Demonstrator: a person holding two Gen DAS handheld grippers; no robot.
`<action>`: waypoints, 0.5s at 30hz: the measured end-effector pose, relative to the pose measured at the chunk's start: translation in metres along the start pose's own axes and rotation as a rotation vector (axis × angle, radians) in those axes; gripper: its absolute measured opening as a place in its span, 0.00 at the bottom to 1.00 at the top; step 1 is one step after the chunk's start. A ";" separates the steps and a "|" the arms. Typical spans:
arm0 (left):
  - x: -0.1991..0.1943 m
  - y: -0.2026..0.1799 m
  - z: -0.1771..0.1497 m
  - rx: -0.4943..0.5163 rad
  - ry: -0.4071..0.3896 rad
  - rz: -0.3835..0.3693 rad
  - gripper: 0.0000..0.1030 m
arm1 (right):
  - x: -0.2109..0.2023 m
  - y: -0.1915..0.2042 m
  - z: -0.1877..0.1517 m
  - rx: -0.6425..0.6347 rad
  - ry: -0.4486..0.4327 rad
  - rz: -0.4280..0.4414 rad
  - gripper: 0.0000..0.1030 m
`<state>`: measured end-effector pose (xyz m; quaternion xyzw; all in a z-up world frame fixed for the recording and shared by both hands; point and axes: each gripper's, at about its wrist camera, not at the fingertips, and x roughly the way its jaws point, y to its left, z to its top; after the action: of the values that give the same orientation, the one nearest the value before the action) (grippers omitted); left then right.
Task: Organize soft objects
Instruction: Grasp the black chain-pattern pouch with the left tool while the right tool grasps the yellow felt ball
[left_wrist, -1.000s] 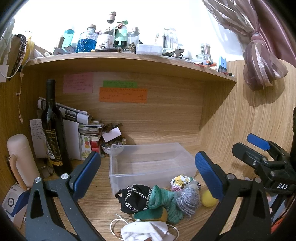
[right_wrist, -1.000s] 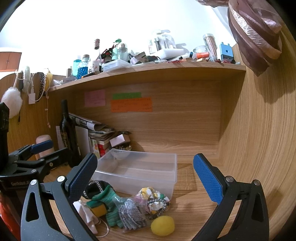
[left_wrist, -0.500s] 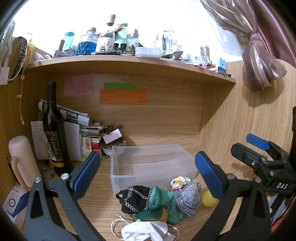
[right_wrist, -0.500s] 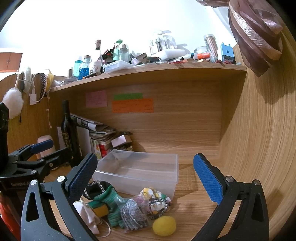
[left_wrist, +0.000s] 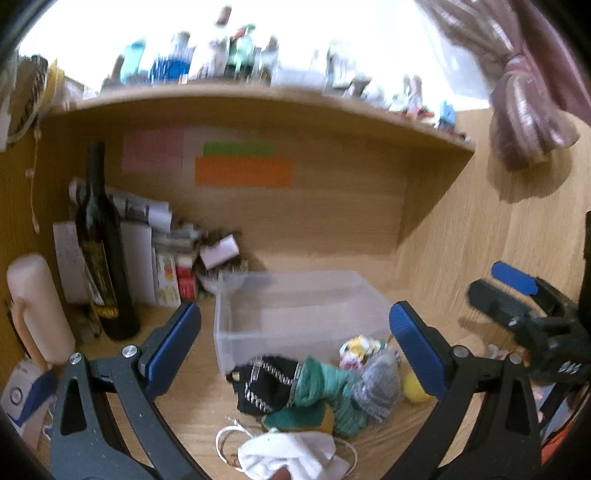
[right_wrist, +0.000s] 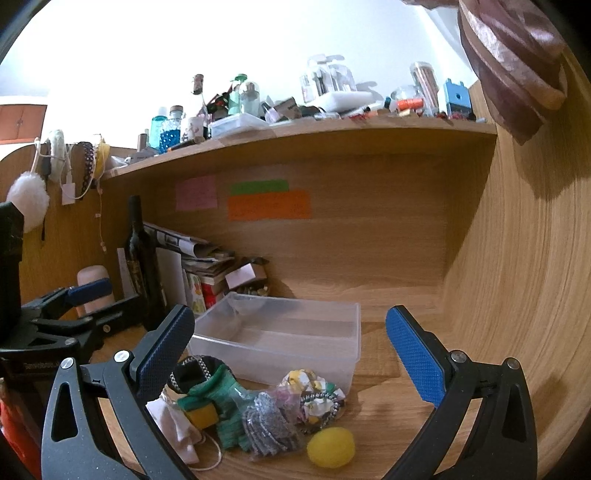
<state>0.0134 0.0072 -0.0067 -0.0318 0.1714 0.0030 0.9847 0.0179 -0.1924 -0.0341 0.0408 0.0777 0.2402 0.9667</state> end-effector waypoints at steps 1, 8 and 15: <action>0.006 0.002 -0.004 -0.023 0.027 -0.003 1.00 | 0.001 -0.002 -0.001 0.005 0.010 0.009 1.00; 0.047 0.018 -0.035 -0.117 0.136 -0.041 0.78 | 0.018 -0.023 -0.024 0.043 0.115 0.002 0.96; 0.071 0.031 -0.055 -0.183 0.242 -0.014 0.63 | 0.043 -0.046 -0.064 0.067 0.310 -0.045 0.74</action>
<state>0.0610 0.0343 -0.0841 -0.1226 0.2874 0.0081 0.9499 0.0661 -0.2102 -0.1085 0.0338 0.2346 0.2192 0.9465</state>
